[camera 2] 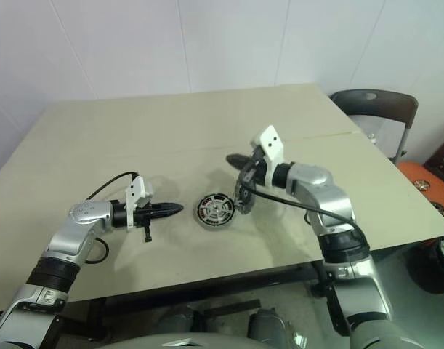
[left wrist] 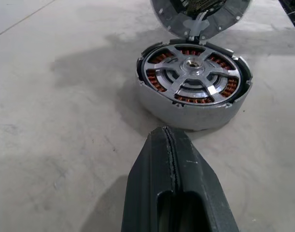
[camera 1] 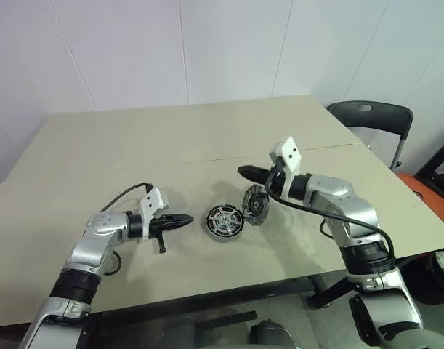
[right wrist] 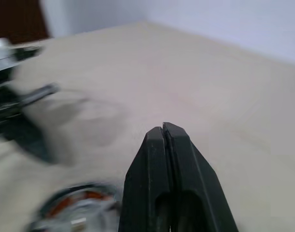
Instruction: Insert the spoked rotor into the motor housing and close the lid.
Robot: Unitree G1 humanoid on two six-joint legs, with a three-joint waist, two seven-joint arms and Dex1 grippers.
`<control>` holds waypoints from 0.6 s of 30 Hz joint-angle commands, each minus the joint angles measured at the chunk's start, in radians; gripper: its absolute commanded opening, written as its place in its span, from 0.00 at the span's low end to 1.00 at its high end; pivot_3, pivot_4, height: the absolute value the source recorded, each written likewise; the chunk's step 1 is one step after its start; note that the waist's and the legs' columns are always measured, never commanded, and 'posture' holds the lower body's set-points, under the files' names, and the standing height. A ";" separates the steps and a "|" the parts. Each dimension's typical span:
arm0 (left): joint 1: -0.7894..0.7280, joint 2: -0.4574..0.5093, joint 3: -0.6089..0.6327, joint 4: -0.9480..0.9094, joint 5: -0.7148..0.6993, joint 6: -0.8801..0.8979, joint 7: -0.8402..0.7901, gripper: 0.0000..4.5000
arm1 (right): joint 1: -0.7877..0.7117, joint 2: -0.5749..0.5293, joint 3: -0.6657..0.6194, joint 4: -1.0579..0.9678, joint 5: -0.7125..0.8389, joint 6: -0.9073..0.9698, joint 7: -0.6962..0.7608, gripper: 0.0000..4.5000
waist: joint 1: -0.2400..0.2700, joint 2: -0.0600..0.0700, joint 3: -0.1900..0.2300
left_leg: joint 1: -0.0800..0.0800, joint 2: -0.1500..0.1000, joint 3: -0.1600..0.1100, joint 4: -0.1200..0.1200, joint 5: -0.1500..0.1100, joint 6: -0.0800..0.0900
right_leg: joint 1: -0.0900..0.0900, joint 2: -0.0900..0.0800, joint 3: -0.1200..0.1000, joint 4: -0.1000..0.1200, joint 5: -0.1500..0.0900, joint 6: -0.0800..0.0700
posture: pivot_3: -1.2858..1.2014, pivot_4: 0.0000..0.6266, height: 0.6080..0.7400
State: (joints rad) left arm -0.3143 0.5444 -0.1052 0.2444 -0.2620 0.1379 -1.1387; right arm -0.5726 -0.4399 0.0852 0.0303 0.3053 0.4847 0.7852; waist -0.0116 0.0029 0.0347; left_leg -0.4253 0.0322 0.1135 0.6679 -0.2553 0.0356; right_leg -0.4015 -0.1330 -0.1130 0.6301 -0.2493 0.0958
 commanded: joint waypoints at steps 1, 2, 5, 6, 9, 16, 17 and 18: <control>-0.022 -0.002 0.001 0.000 0.005 -0.023 -0.006 0.00 | -0.014 -0.078 0.016 0.027 -0.088 -0.073 0.013 0.01 | 0.001 0.000 0.000 | 0.000 0.000 0.000 0.000 0.000 0.000 | 0.000 0.000 0.000 0.000 0.000 0.000 | 0.52 0.00 1.00; -0.022 -0.002 0.000 0.001 0.007 -0.023 -0.006 0.00 | -0.007 -0.109 0.029 0.031 -0.111 -0.080 0.027 0.01 | 0.001 0.000 0.000 | 0.000 0.000 0.000 0.000 0.000 0.000 | 0.000 0.000 0.000 0.000 0.000 0.000 | 0.52 0.00 1.00; -0.022 -0.003 0.001 0.002 0.010 -0.025 -0.008 0.00 | 0.024 -0.177 0.063 0.014 -0.136 -0.064 0.089 0.01 | -0.002 0.000 0.000 | 0.000 0.000 0.000 0.000 0.000 0.000 | 0.000 0.000 0.000 0.000 0.000 0.000 | 0.52 0.00 1.00; -0.022 -0.003 0.001 0.002 0.012 -0.025 -0.008 0.00 | 0.050 -0.212 0.083 -0.008 -0.136 -0.044 0.134 0.01 | -0.002 0.000 0.000 | 0.000 0.000 0.000 0.000 0.000 0.000 | 0.000 0.000 0.000 0.000 0.000 0.000 | 0.52 0.00 1.00; -0.024 -0.004 0.001 -0.001 0.013 -0.022 -0.008 0.00 | 0.098 -0.259 0.102 -0.051 -0.117 -0.009 0.203 0.01 | -0.001 0.000 0.000 | 0.000 0.000 0.000 0.000 0.000 0.000 | 0.002 0.000 0.000 0.000 0.000 0.000 | 0.52 0.00 1.00; -0.035 -0.005 -0.004 -0.007 0.017 -0.008 -0.001 0.00 | 0.109 -0.157 0.033 -0.156 0.062 0.120 0.218 0.01 | -0.002 0.000 0.000 | 0.000 0.001 -0.001 0.000 0.000 0.000 | 0.000 0.000 0.000 0.000 0.000 -0.001 | 0.52 0.00 1.00; -0.036 -0.006 -0.004 -0.008 0.017 -0.006 -0.001 0.00 | 0.103 -0.140 0.027 -0.159 0.074 0.129 0.210 0.01 | -0.001 0.000 0.000 | 0.000 0.001 -0.001 0.000 0.000 0.000 | 0.000 0.000 0.000 0.000 0.000 -0.001 | 0.52 0.00 1.00; -0.037 -0.006 -0.005 -0.009 0.017 -0.006 0.000 0.00 | 0.097 -0.120 0.022 -0.162 0.088 0.138 0.201 0.01 | 0.000 0.000 0.000 | 0.000 0.001 -0.001 0.000 0.000 0.000 | 0.000 0.000 0.000 0.000 0.000 -0.001 | 0.52 0.00 1.00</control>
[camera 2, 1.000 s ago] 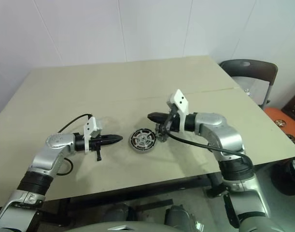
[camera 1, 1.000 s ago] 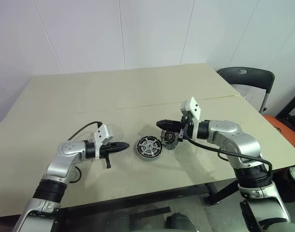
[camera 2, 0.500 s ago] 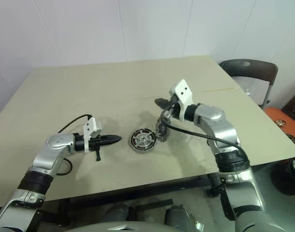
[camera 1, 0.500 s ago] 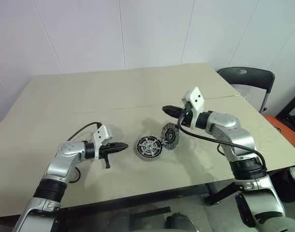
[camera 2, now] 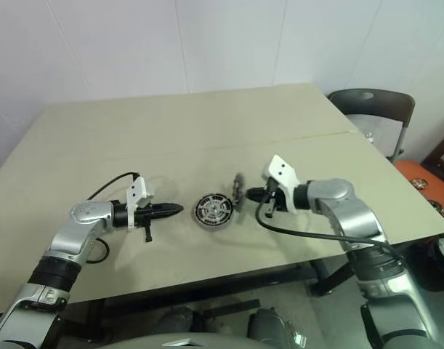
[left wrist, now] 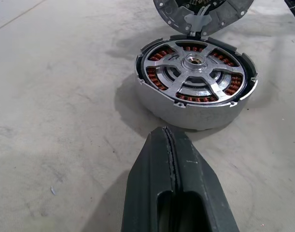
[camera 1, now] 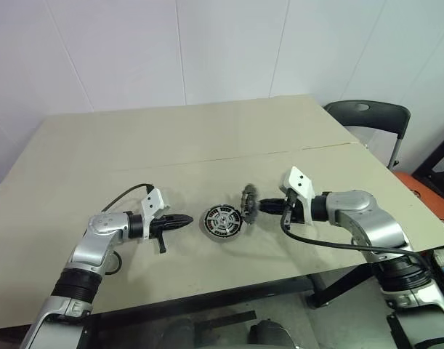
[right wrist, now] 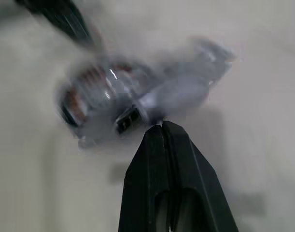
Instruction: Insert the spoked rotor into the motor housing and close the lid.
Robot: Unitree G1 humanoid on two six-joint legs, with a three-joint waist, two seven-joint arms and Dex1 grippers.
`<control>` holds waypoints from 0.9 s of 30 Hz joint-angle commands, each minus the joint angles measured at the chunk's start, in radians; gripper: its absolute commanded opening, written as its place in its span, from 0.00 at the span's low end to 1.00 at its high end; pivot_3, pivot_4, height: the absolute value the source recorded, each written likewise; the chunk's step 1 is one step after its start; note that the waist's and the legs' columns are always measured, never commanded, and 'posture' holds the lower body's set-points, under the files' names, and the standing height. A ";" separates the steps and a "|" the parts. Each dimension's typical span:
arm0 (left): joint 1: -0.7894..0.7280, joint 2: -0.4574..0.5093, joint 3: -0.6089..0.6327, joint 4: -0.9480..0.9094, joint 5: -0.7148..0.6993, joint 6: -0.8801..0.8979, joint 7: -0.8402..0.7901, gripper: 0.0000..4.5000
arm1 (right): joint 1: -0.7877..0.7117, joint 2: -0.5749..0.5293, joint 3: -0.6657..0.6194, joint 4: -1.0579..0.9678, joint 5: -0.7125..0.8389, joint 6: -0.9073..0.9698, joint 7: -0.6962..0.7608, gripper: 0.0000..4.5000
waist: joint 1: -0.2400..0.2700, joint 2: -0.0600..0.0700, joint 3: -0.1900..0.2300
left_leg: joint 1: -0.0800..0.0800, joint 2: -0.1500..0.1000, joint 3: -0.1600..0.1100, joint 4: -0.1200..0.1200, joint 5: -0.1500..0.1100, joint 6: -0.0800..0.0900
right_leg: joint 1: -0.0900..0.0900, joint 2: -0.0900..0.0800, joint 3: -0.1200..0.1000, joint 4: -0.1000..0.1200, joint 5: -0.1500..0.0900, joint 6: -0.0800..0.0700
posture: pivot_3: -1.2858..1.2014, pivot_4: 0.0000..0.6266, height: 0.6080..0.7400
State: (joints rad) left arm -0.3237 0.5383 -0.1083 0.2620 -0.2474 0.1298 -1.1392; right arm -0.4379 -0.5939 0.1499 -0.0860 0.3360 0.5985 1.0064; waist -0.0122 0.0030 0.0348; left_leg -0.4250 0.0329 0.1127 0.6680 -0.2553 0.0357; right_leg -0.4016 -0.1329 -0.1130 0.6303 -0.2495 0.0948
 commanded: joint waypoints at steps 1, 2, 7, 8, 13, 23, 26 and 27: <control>-0.029 0.000 -0.002 -0.026 0.003 0.002 0.001 0.00 | -0.043 0.056 -0.048 -0.048 0.077 0.035 -0.028 0.01 | 0.002 0.000 0.000 | 0.000 0.000 0.000 0.000 0.000 0.000 | 0.000 0.000 0.000 0.000 0.000 0.000 | 0.52 0.00 1.00; -0.030 0.001 -0.002 -0.024 0.002 0.001 0.001 0.00 | -0.048 0.075 -0.053 -0.050 0.094 0.044 -0.035 0.01 | 0.003 0.000 0.000 | 0.000 0.000 0.000 0.000 0.000 0.000 | 0.000 0.000 0.000 0.000 0.000 0.000 | 0.52 0.00 1.00; -0.044 0.004 0.002 -0.007 0.008 -0.006 0.005 0.00 | -0.054 0.146 -0.013 -0.028 0.092 0.052 -0.076 0.01 | 0.002 0.000 0.000 | -0.001 -0.001 0.000 0.000 0.000 0.000 | 0.000 0.000 0.000 0.000 0.000 0.000 | 0.52 0.00 1.00; -0.045 0.003 0.003 -0.005 0.008 -0.006 0.006 0.00 | -0.054 0.151 0.000 -0.017 0.077 0.045 -0.084 0.01 | 0.001 0.000 0.000 | -0.001 0.000 0.000 0.000 0.000 0.000 | 0.000 0.000 0.000 0.000 0.000 0.000 | 0.52 0.00 1.00; -0.049 0.001 0.001 -0.012 0.012 -0.001 0.012 0.00 | -0.054 0.185 0.031 0.053 0.012 -0.010 -0.137 0.01 | 0.000 0.000 0.000 | -0.001 -0.001 0.000 0.000 0.000 0.000 | 0.000 0.000 0.000 0.000 0.000 0.001 | 0.52 0.00 1.00; -0.036 0.005 0.002 -0.045 0.016 0.016 0.027 0.00 | -0.005 0.129 0.108 0.043 -0.024 0.032 -0.071 0.01 | -0.001 0.000 0.000 | 0.000 0.000 0.000 0.000 0.000 0.000 | 0.000 0.000 0.000 0.000 0.001 0.002 | 0.52 0.00 1.00; -0.031 0.008 0.003 -0.051 0.016 0.017 0.030 0.00 | 0.015 0.159 0.092 0.015 0.011 0.046 -0.072 0.01 | 0.000 0.000 0.000 | -0.001 0.000 0.000 0.000 0.000 0.000 | 0.000 0.000 0.000 0.000 0.001 0.002 | 0.52 0.00 1.00; -0.031 0.009 0.003 -0.051 0.016 0.016 0.031 0.00 | 0.014 0.186 0.071 0.022 0.021 0.044 -0.098 0.01 | -0.001 -0.001 0.000 | -0.001 0.000 0.000 0.000 0.000 0.000 | 0.000 0.000 0.000 0.000 0.001 0.002 | 0.52 0.00 1.00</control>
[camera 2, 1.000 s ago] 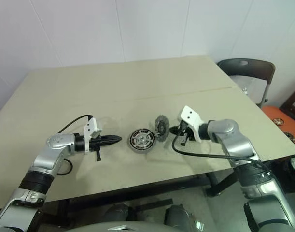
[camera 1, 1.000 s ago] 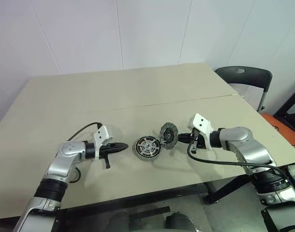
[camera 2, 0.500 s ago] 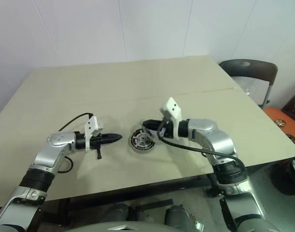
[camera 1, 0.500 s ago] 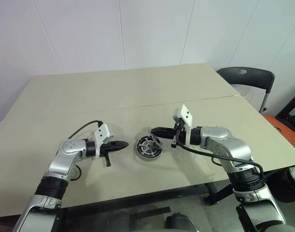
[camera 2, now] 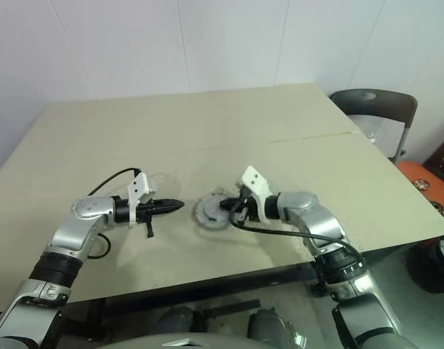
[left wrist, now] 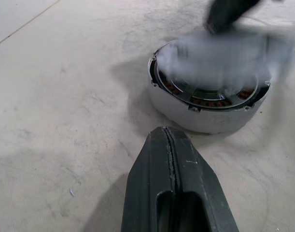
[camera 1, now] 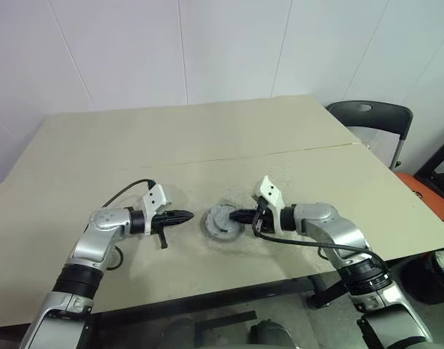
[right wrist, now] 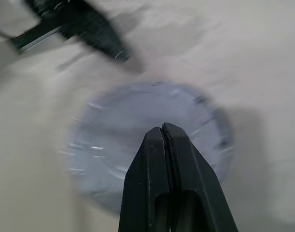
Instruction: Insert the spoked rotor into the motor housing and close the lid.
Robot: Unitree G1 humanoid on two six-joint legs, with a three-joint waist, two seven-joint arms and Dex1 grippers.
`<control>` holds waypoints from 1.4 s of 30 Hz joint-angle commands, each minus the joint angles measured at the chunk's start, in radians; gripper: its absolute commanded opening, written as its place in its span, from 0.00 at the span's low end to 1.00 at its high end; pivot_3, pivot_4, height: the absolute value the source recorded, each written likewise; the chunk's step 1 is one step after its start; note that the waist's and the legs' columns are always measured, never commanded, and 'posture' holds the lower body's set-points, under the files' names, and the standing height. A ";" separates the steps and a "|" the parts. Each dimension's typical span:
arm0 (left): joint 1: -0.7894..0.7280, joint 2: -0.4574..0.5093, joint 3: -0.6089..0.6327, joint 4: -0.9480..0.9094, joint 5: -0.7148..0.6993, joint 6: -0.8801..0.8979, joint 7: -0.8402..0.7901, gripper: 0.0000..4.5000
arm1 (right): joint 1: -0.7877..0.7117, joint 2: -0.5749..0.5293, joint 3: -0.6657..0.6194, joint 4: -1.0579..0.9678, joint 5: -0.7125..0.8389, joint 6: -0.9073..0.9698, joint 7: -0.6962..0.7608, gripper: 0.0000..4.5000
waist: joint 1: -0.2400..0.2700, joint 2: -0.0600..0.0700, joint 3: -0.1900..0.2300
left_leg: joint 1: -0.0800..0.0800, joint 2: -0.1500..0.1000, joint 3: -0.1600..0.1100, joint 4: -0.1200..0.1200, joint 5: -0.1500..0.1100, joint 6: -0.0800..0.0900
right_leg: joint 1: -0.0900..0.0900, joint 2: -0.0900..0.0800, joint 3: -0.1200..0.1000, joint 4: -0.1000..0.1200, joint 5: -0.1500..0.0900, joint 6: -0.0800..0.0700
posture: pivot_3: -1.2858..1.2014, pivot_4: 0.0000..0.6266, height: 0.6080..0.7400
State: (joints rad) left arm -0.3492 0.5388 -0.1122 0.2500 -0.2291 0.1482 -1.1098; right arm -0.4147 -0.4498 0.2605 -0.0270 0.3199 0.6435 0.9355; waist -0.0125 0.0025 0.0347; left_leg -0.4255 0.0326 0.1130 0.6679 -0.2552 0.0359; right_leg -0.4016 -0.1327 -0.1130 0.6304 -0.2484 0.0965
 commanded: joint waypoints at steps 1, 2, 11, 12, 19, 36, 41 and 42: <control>-0.005 0.009 0.008 -0.039 -0.002 -0.003 0.002 0.00 | -0.013 0.065 -0.057 -0.030 0.043 -0.007 -0.052 0.01 | -0.002 0.000 0.000 | 0.000 0.000 0.000 0.000 0.000 0.000 | 0.000 0.000 0.000 0.000 0.000 0.000 | 0.52 0.00 1.00; -0.005 0.009 0.008 -0.039 -0.002 -0.003 0.003 0.00 | -0.016 0.083 -0.071 -0.024 0.045 -0.010 -0.075 0.01 | -0.003 0.000 0.000 | 0.000 0.000 0.000 0.000 0.000 0.000 | 0.000 0.000 0.000 0.000 0.000 0.000 | 0.52 0.00 1.00; -0.030 -0.003 -0.001 0.008 0.011 -0.029 0.000 0.00 | 0.019 0.069 -0.052 -0.057 0.031 0.005 -0.087 0.56 | 0.002 0.000 0.000 | 0.000 0.000 0.000 0.000 0.000 0.000 | 0.000 0.000 0.000 0.000 0.000 0.000 | 0.52 0.00 1.00; -0.033 -0.005 -0.002 0.022 0.013 -0.039 -0.002 0.00 | 0.034 0.042 -0.027 -0.067 0.022 0.015 -0.066 0.63 | 0.002 0.000 0.000 | 0.000 0.000 0.000 0.000 0.000 0.000 | 0.000 0.000 0.000 0.000 0.000 0.000 | 0.52 0.00 1.00; -0.038 -0.009 -0.006 0.053 0.018 -0.069 -0.007 0.00 | 0.044 0.009 0.014 -0.054 -0.035 -0.019 -0.082 1.00 | -0.001 -0.001 -0.001 | 0.000 0.000 0.000 0.000 0.000 0.000 | 0.000 0.000 0.000 0.000 -0.001 -0.001 | 0.52 0.00 1.00; -0.035 -0.006 -0.009 0.021 0.019 -0.050 0.007 0.00 | 0.050 0.039 0.012 -0.053 -0.056 -0.054 -0.083 0.79 | 0.000 -0.001 0.000 | 0.000 0.000 0.000 0.000 0.000 0.000 | 0.000 0.000 0.000 0.000 -0.001 -0.001 | 0.52 0.00 1.00; -0.027 -0.005 -0.008 0.007 0.017 -0.044 0.009 0.00 | 0.062 0.031 0.019 -0.068 -0.067 -0.040 -0.087 0.71 | 0.001 -0.001 -0.001 | 0.000 0.000 0.000 0.000 0.000 0.000 | 0.000 0.000 0.000 0.000 -0.001 -0.001 | 0.52 0.00 1.00; -0.026 -0.004 -0.008 0.006 0.017 -0.042 0.009 0.00 | 0.064 0.035 0.015 -0.067 -0.068 -0.043 -0.094 0.71 | 0.001 -0.001 -0.001 | 0.000 0.000 0.000 0.000 0.000 0.000 | 0.000 0.000 0.000 0.000 -0.001 -0.001 | 0.52 0.00 1.00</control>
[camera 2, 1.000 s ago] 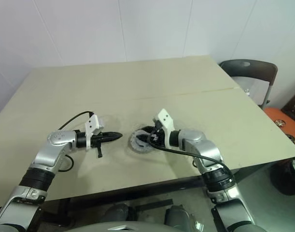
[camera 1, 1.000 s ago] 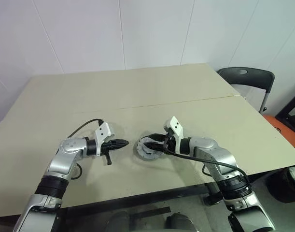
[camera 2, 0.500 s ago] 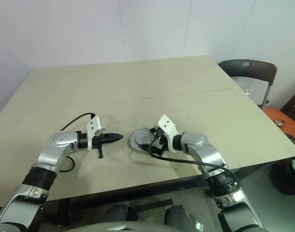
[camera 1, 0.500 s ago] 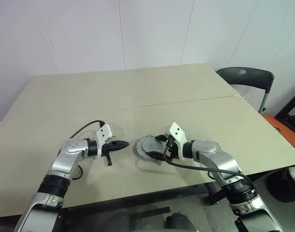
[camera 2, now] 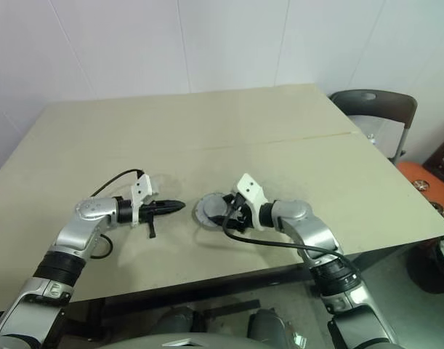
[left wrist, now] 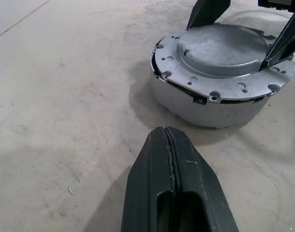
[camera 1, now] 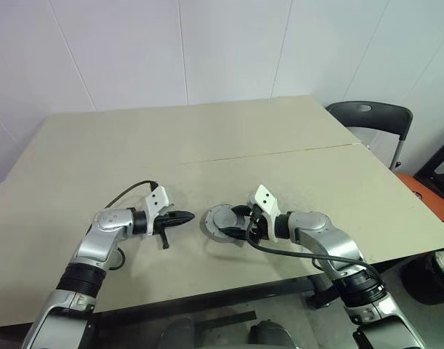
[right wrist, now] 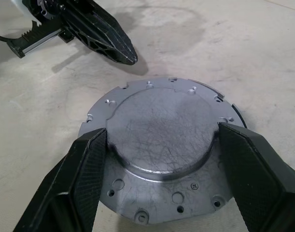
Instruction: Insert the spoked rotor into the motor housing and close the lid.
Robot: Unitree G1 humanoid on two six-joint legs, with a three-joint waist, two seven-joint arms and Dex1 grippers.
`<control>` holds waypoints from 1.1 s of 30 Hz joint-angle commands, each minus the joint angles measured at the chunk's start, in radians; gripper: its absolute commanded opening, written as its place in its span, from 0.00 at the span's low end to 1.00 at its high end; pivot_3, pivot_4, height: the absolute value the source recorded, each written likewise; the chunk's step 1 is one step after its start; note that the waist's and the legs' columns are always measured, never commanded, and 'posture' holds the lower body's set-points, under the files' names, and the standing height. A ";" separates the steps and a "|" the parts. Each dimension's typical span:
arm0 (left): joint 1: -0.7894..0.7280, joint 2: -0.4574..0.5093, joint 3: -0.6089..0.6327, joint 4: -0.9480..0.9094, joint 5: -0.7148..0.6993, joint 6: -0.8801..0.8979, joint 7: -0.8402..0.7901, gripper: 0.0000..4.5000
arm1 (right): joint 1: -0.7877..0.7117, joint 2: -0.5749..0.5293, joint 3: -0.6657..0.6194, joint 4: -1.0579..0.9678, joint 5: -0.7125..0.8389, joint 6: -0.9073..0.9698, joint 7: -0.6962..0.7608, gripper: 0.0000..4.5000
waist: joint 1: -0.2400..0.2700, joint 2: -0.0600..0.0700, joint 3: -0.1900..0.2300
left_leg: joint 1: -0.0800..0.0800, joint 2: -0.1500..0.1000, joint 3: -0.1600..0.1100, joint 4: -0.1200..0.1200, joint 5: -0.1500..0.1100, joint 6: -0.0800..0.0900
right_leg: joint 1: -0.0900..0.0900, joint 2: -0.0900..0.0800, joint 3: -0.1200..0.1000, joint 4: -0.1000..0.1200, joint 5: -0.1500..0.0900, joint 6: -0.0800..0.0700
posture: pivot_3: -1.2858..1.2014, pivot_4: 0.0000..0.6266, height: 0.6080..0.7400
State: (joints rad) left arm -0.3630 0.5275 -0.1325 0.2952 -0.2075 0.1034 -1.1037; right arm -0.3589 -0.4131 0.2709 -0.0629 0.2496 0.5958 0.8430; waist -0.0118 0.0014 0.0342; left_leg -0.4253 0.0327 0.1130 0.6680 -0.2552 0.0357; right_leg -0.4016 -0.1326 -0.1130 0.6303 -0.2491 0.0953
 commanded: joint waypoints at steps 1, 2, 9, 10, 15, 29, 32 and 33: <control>-0.011 0.007 0.012 -0.040 -0.005 0.003 0.003 0.00 | 0.008 0.002 0.002 -0.030 0.001 0.001 -0.007 0.71 | 0.000 0.000 0.000 | 0.000 0.000 0.000 0.000 0.000 0.000 | 0.000 0.000 0.000 0.000 0.000 0.000 | 0.52 0.00 1.00; -0.010 0.008 0.013 -0.039 -0.005 0.003 0.003 0.00 | 0.007 0.005 -0.004 -0.029 0.004 0.000 -0.011 0.71 | 0.000 0.000 0.000 | 0.000 0.000 0.000 0.000 0.000 0.000 | 0.000 0.000 0.000 0.000 0.000 0.000 | 0.52 0.00 1.00; -0.016 0.011 0.016 -0.012 -0.006 -0.008 -0.010 0.00 | -0.024 0.003 -0.061 -0.026 0.044 0.010 -0.012 0.71 | 0.001 0.000 0.000 | 0.000 0.000 0.000 0.000 0.000 0.000 | 0.000 0.000 0.000 0.000 0.000 0.000 | 0.52 0.00 1.00; -0.017 0.010 0.016 -0.011 -0.006 -0.008 -0.010 0.00 | -0.028 -0.002 -0.059 -0.024 0.039 0.007 -0.014 0.71 | 0.001 0.000 0.000 | 0.000 0.000 0.000 0.000 0.000 0.000 | 0.000 0.000 0.000 0.000 0.000 0.000 | 0.52 0.00 1.00; -0.017 0.007 0.016 -0.006 -0.005 -0.012 -0.008 0.00 | -0.021 -0.035 0.001 -0.011 -0.027 -0.021 -0.015 0.71 | 0.001 0.000 0.000 | 0.000 0.000 0.000 0.000 0.000 0.000 | 0.000 0.000 0.000 0.000 0.000 0.000 | 0.52 0.00 1.00; -0.017 -0.001 0.010 0.008 -0.002 -0.024 -0.007 0.00 | -0.007 0.000 0.028 -0.009 -0.071 -0.048 -0.058 0.71 | 0.000 0.000 0.000 | 0.000 0.000 0.000 0.000 0.000 0.000 | 0.000 0.000 0.000 0.000 0.000 0.000 | 0.52 0.00 1.00; -0.018 -0.002 0.010 0.008 -0.002 -0.025 -0.007 0.00 | -0.002 0.004 0.037 -0.014 -0.072 -0.037 -0.057 0.71 | 0.000 0.000 0.000 | 0.000 0.000 0.000 0.000 0.000 0.000 | 0.000 0.000 0.000 0.000 0.000 0.000 | 0.52 0.00 1.00; -0.018 -0.003 0.011 0.007 -0.002 -0.025 -0.007 0.00 | 0.000 -0.001 0.044 -0.017 -0.072 -0.026 -0.049 0.71 | 0.000 0.000 0.000 | 0.000 0.000 0.000 0.000 0.000 0.000 | 0.000 0.000 0.000 0.000 0.000 0.000 | 0.52 0.00 1.00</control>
State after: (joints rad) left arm -0.3628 0.5250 -0.1327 0.3126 -0.2073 0.0955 -1.1091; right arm -0.3606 -0.4108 0.3015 -0.0680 0.1894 0.5554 0.7951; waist -0.0121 0.0013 0.0341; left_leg -0.4252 0.0325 0.1130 0.6681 -0.2552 0.0357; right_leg -0.4014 -0.1328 -0.1130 0.6304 -0.2492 0.0951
